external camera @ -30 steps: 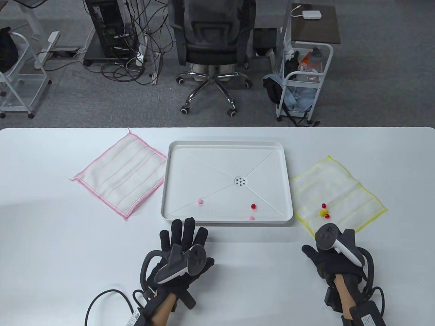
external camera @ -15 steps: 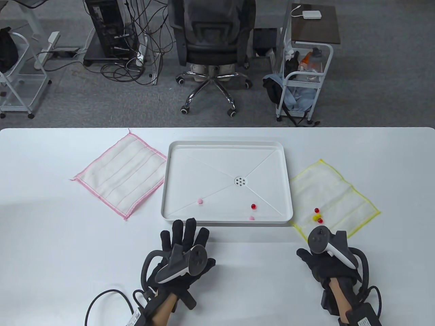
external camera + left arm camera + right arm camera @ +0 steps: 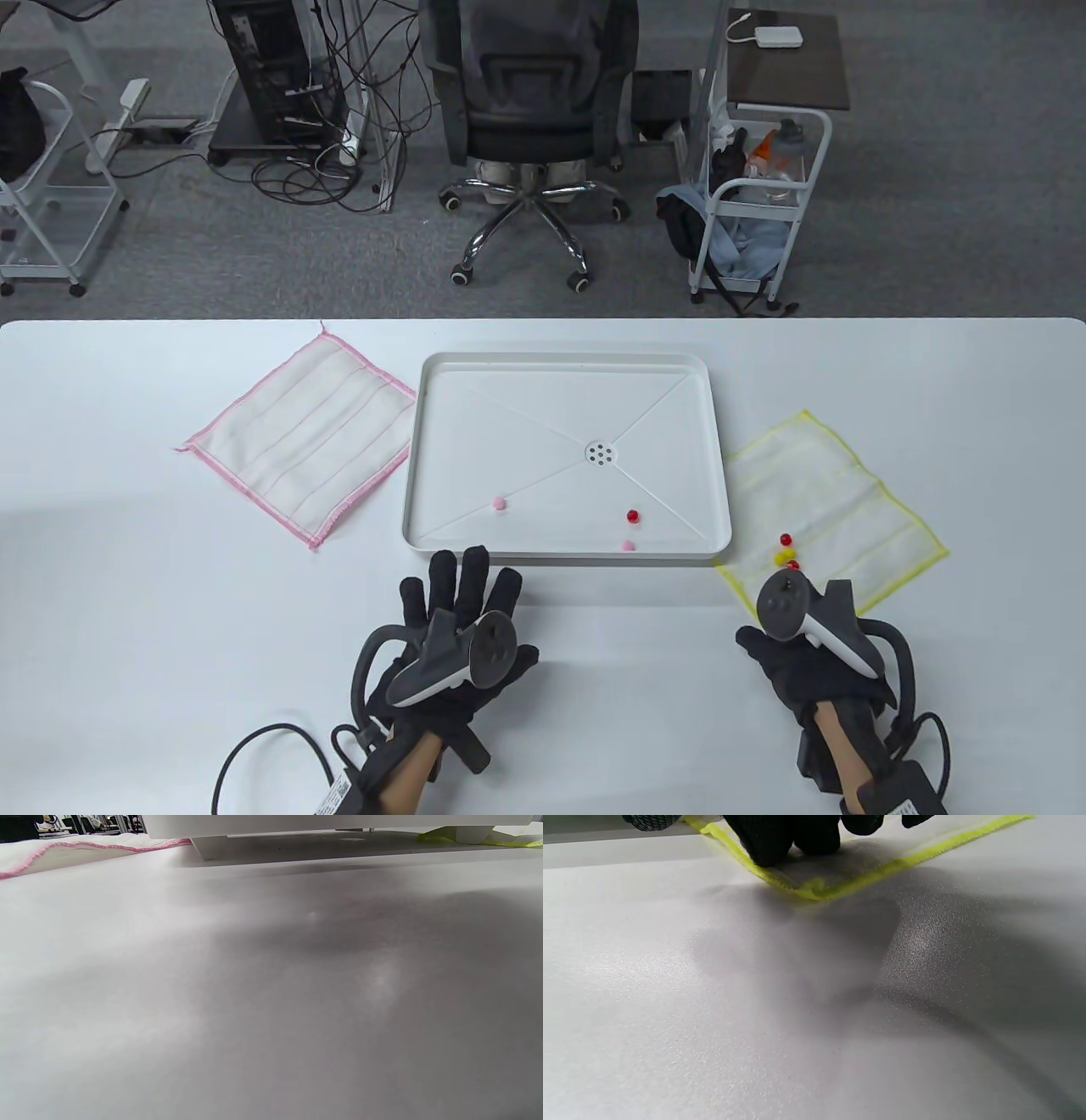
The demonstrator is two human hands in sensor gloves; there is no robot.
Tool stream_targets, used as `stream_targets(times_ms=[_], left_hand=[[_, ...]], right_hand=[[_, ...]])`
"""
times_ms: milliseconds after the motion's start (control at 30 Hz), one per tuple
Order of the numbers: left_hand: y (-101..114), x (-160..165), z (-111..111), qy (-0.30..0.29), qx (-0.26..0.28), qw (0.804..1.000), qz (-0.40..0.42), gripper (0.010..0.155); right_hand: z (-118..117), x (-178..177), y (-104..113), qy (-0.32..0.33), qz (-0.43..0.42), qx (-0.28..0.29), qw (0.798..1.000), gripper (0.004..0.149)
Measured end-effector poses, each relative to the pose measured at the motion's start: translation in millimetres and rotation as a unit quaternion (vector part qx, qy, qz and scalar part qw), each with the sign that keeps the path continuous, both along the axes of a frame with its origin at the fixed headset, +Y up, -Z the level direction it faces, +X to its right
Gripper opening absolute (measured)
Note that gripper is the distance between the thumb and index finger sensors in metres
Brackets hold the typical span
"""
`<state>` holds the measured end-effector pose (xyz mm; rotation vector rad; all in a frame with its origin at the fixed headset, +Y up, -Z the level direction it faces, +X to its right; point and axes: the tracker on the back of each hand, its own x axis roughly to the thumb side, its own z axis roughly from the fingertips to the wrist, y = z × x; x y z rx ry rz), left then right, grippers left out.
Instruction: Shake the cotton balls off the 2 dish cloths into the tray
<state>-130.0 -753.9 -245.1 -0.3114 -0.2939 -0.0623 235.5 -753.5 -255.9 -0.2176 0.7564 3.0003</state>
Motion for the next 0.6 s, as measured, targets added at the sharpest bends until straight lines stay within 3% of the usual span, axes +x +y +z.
stream_targets(times_ms=[600], left_hand=[[-0.5,0.3,-0.5,-0.001,-0.003,1.0,-0.002,0.081]], right_hand=[[7.1,-16.9,7.0,0.041,0.002,0.006,0.999,0.062]])
